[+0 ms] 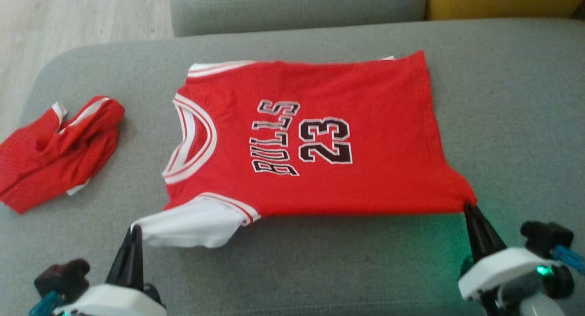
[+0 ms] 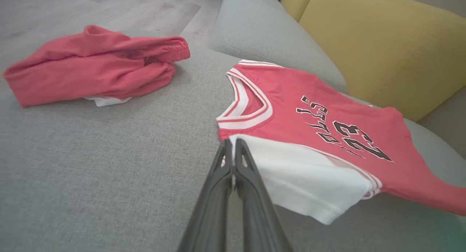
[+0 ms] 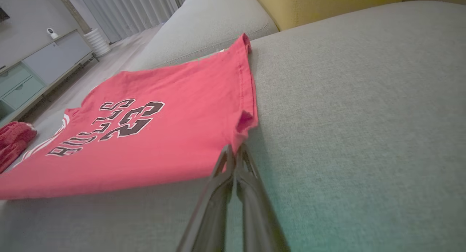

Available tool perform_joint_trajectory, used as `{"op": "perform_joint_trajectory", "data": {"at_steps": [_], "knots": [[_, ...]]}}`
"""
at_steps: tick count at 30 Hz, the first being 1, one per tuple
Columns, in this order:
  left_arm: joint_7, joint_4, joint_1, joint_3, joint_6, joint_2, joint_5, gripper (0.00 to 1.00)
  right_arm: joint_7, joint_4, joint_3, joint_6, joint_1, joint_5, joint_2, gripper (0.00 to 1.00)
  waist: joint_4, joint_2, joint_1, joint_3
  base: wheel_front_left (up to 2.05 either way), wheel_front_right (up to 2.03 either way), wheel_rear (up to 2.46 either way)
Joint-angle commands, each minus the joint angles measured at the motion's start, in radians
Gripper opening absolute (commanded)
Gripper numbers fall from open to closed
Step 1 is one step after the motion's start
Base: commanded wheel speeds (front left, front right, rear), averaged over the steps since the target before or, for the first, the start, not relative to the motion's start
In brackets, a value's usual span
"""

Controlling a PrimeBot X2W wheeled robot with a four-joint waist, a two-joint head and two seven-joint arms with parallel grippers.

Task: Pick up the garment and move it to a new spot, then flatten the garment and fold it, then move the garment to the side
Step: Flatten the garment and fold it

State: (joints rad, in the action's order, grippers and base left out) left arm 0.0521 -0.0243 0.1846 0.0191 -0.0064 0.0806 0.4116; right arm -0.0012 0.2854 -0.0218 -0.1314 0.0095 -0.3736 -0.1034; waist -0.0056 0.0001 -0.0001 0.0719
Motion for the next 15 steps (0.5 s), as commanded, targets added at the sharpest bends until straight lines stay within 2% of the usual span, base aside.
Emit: {"op": "perform_joint_trajectory", "data": {"at_steps": [1, 8, 15], "knots": [[-0.006, 0.055, -0.02, -0.042, 0.01, 0.016, 0.009, 0.0, 0.012, -0.053, -0.008, 0.001, -0.004, 0.01, -0.005, 0.0, 0.004, -0.0001, 0.0001, -0.013, 0.0, 0.0, 0.0], [-0.114, 0.229, 0.081, -0.051, 0.057, 0.033, 0.011, 0.0, 0.181, -0.257, 0.057, 0.001, 0.129, 0.049, 0.025, 0.0, 0.013, -0.0001, 0.0001, -0.026, 0.0, 0.0, 0.0], [-0.2, 0.237, 0.034, -0.035, 0.056, 0.068, 0.011, 0.0, 0.29, -0.314, 0.091, 0.001, 0.131, 0.068, 0.041, 0.0, 0.008, -0.0001, 0.0001, -0.001, 0.0, 0.0, 0.0]]}}
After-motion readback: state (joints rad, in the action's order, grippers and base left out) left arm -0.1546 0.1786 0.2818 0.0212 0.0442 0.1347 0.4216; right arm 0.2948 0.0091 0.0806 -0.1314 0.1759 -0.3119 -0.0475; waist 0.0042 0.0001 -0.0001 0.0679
